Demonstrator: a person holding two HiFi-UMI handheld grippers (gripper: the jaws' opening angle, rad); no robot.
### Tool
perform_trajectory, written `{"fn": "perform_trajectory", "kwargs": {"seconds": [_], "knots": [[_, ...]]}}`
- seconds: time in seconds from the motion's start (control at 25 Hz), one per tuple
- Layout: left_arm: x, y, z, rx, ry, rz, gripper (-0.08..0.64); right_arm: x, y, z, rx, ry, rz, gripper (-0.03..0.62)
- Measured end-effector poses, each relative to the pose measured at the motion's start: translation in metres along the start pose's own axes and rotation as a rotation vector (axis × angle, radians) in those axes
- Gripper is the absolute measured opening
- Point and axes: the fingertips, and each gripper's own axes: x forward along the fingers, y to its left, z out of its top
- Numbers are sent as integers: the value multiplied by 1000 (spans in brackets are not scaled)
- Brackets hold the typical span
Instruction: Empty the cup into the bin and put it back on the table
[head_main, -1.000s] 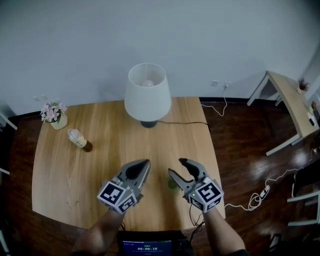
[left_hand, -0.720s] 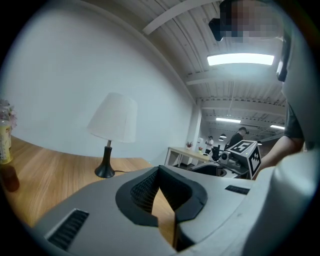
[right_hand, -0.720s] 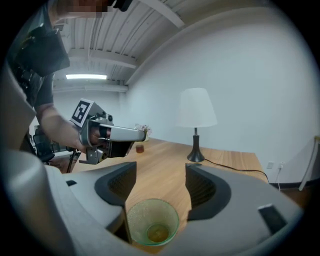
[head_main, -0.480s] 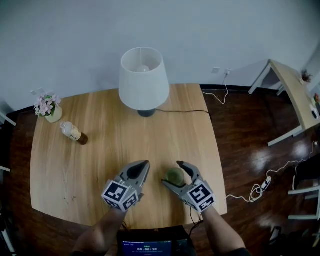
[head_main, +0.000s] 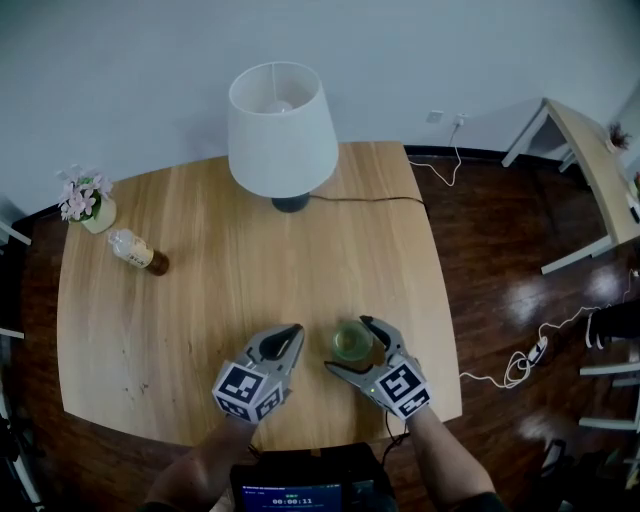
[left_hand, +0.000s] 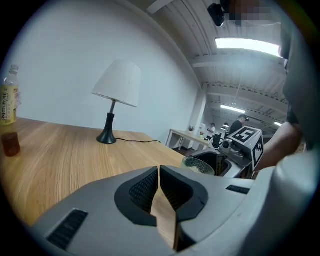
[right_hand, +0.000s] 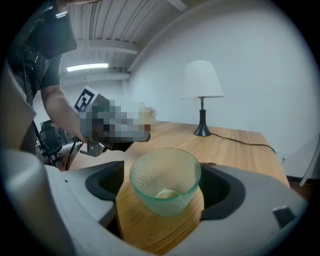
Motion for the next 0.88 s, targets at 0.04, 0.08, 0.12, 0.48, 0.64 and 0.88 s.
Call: {"fn": "perform_trajectory", "kwargs": {"seconds": [0.04,0.08,0.12,0.48,0.64,0.88], "knots": [[0,0,-4,-3,5,0,14,2,0,-4,-1,5,-1,477],[1,1,-7,-8,9,5,14,5,0,-7,-2,8,-2,477],[1,2,-10,-14,12,11,14,7,0,-10,-6,10,-3,477],[1,2,-37,-42,43,33,49,18,-6,-18,-3,-13,-16,476],[0,2,-44,-57,50,41,49,16,-8,-18,2,-37,-32,439],[-2,-1,-48,-57,51,36,49,18,-9,-14,-2,-55,-42,407]]}}
